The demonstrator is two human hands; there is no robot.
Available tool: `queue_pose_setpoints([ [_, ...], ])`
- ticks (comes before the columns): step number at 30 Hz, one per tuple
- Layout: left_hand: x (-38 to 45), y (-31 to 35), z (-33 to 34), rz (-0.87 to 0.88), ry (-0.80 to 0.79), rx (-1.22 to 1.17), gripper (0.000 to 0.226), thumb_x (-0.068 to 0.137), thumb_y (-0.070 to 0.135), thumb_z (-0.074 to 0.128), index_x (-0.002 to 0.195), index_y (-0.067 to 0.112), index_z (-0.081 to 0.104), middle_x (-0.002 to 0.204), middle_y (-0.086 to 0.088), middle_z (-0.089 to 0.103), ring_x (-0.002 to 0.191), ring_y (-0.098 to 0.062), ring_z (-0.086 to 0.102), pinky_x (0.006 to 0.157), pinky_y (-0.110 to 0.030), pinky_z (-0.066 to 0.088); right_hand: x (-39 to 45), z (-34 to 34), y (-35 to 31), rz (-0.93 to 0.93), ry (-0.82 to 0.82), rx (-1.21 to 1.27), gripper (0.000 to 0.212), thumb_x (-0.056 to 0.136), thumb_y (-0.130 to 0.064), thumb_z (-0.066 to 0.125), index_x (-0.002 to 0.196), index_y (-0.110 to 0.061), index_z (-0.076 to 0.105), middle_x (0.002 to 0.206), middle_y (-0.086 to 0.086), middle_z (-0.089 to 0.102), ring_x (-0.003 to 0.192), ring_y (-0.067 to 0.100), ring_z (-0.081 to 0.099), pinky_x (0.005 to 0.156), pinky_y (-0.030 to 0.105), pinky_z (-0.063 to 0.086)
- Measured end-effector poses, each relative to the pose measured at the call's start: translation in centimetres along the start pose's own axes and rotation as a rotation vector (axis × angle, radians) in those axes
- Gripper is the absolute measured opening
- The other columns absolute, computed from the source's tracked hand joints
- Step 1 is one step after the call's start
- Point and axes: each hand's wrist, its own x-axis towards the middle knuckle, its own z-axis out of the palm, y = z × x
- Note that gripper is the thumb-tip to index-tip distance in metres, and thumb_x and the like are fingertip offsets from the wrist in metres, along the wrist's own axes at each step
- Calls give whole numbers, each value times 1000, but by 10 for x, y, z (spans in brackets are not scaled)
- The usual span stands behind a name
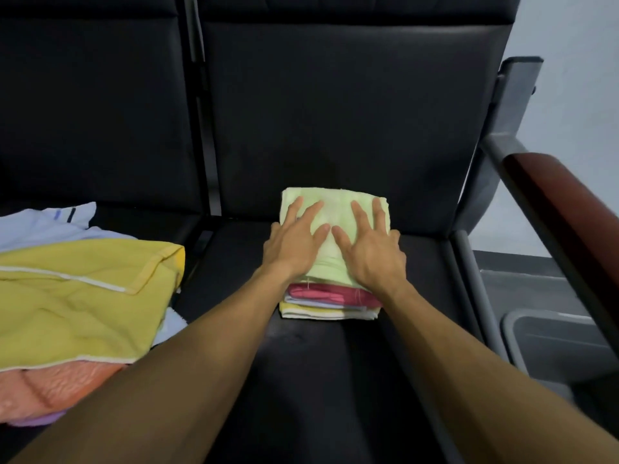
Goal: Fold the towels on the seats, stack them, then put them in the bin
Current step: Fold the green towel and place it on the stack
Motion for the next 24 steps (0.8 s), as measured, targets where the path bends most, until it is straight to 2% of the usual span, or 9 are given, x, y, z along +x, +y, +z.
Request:
queue_pose_setpoints([
  [4,0,4,-2,-10,-16,34,53,104,56,31,156,50,17,167,20,-2,145,-34,25,111,-53,30,0,-2,-1,4,-9,-39,69,97,-69,27,157,-40,9,165,-13,-12,136,38,30,92,52,43],
  [6,-5,7,-11,-16,-63,48,55,104,57,30,156,50,13,167,20,-6,148,-34,18,114,-54,27,-1,-10,-5,21,-61,-55,69,98,-67,28,158,-39,8,166,-12,-13,141,40,23,98,56,40],
  [9,-23,6,-30,-2,-84,52,58,104,54,33,158,45,12,168,16,-9,154,-34,-1,122,-58,12,-9,-29,-22,-27,-92,-229,61,103,-56,29,157,-33,14,167,-3,-12,151,40,-8,109,74,16],
  [11,-43,-3,-47,24,-15,57,59,104,49,39,158,39,17,169,8,1,153,-34,3,123,-56,12,-22,-38,-45,-163,62,-352,53,104,-44,35,153,-27,26,167,2,-4,152,37,-11,112,74,8],
  [13,-64,-18,-70,28,42,90,57,103,44,45,155,30,27,164,-2,23,148,-33,20,119,-51,23,-42,-39,-76,-322,127,-367,47,105,-38,38,150,-23,34,166,6,9,153,32,-5,116,67,7],
  [15,-84,-40,-98,-9,80,154,47,102,38,50,146,24,42,148,-6,43,136,-32,36,109,-47,35,-63,-30,-115,-460,43,-311,41,103,-35,44,143,-24,45,156,7,31,149,30,14,117,57,17],
  [17,-105,-66,-126,-54,87,198,32,100,33,55,130,24,57,134,-5,56,127,-30,46,99,-44,43,-84,-12,-153,-548,-85,-286,35,99,-34,50,131,-24,58,137,5,49,134,29,35,108,48,31],
  [20,-143,-115,-161,-116,70,270,21,94,28,63,115,26,66,123,-2,64,119,-28,55,92,-40,46,-116,27,-202,-611,-245,-282,31,97,-32,53,124,-21,64,126,8,54,123,31,43,98,44,37],
  [24,-185,-177,-178,-169,56,448,25,95,22,62,119,25,64,127,-2,62,121,-26,52,95,-40,41,-144,82,-235,-581,-393,-207,32,94,-32,65,124,-22,63,126,7,55,123,28,47,97,43,44],
])
